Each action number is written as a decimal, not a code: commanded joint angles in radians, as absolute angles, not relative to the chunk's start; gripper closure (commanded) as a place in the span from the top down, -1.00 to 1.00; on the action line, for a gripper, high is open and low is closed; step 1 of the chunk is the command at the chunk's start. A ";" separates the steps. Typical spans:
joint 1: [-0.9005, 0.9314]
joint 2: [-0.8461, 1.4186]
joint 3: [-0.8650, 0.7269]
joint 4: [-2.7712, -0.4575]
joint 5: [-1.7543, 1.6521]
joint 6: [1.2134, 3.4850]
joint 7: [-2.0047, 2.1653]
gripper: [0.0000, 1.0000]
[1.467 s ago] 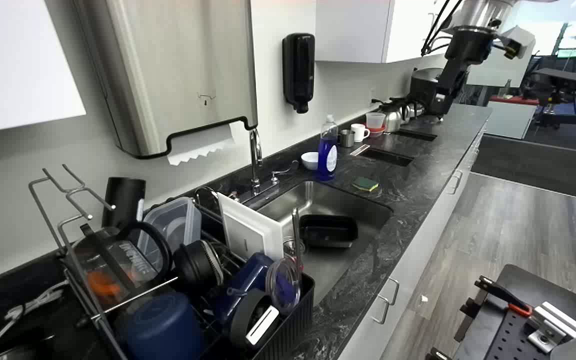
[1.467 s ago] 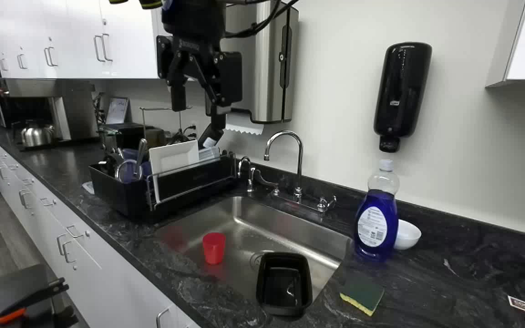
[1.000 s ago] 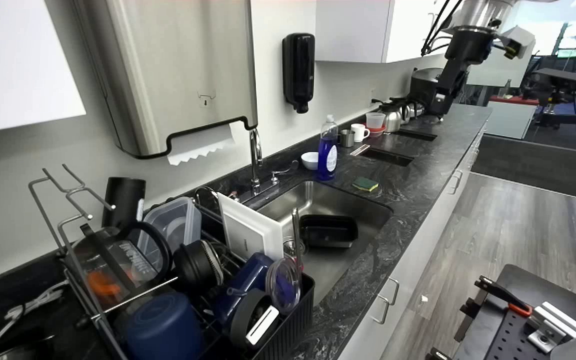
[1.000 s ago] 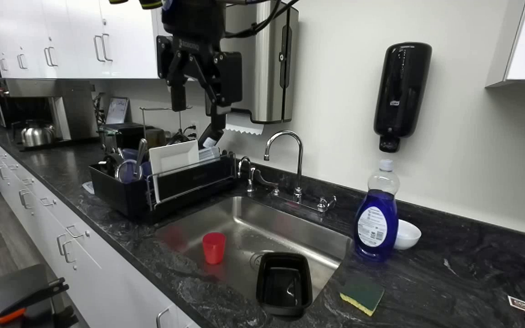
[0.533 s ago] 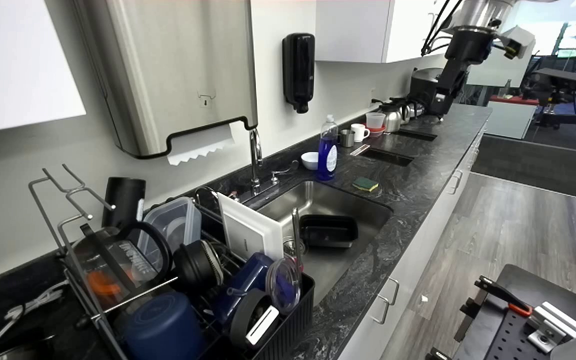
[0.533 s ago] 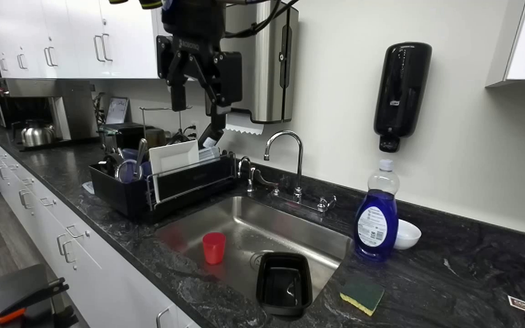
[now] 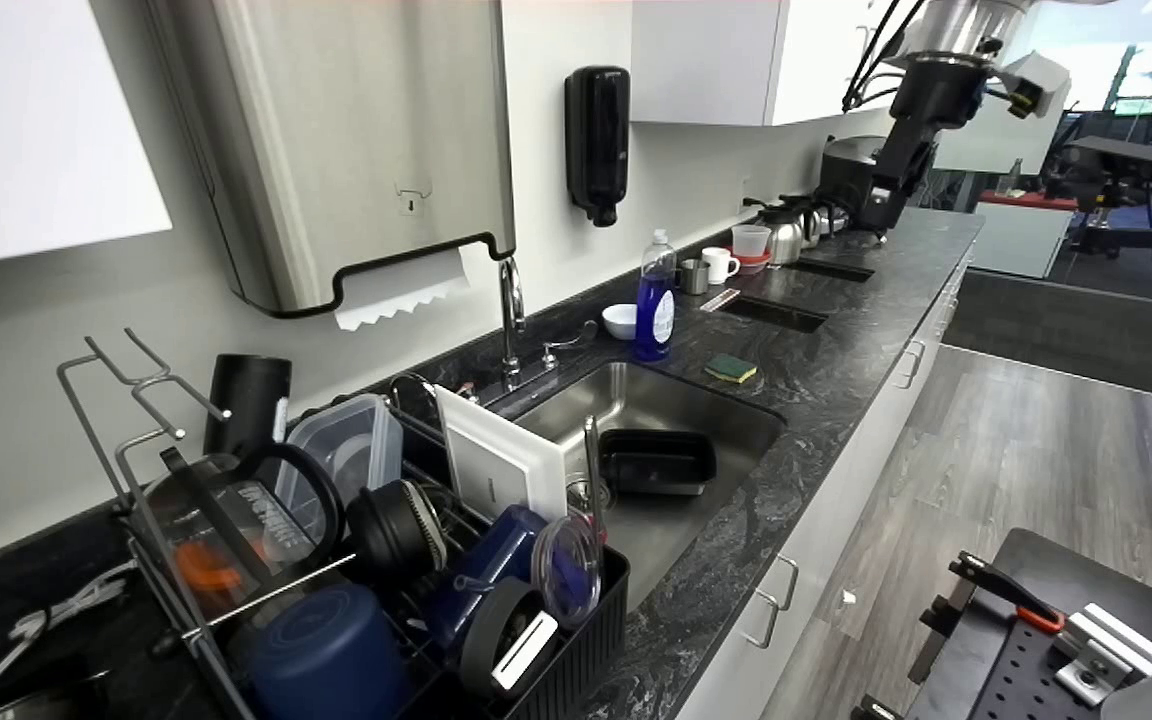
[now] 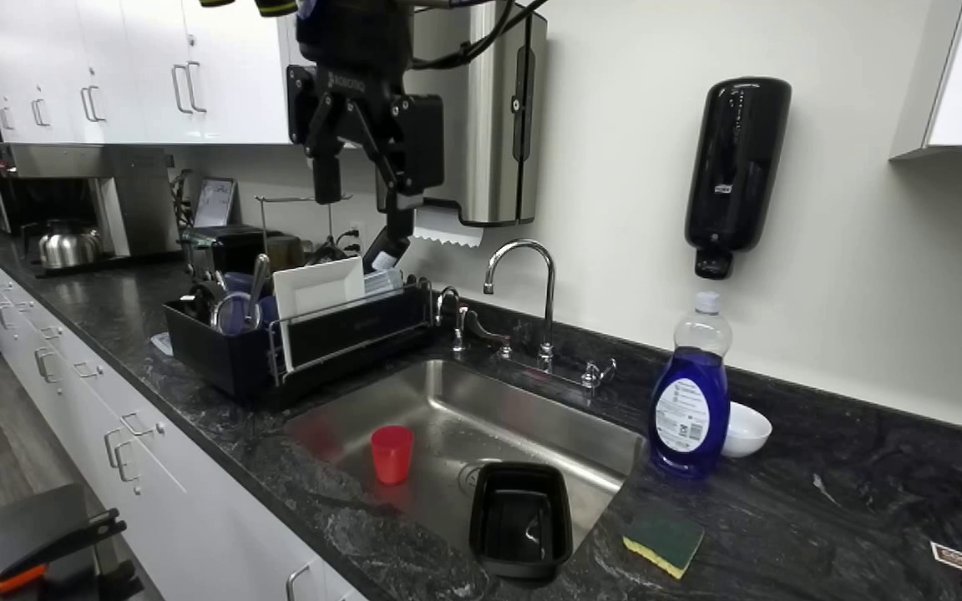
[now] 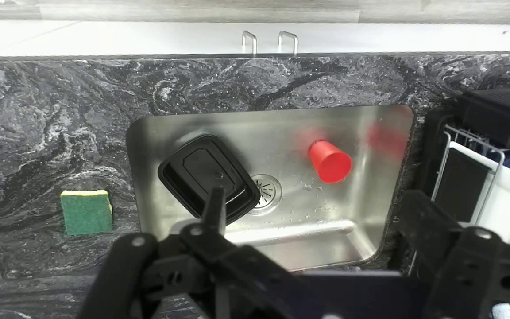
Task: Scrub the counter using the sponge
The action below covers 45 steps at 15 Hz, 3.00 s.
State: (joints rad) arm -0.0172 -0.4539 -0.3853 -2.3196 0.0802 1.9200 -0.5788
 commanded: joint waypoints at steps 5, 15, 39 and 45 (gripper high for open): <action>-0.049 -0.448 -0.359 -2.317 0.094 1.916 -0.590 1.00; -0.043 -0.419 -0.359 -2.309 0.097 1.931 -0.592 1.00; -0.199 0.137 -0.298 -2.087 0.189 2.255 -0.634 1.00; -0.255 0.213 -0.247 -2.043 0.173 2.283 -0.604 1.00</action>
State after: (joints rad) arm -0.2152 0.2167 -0.2891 -2.0434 0.1867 2.2831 -0.6131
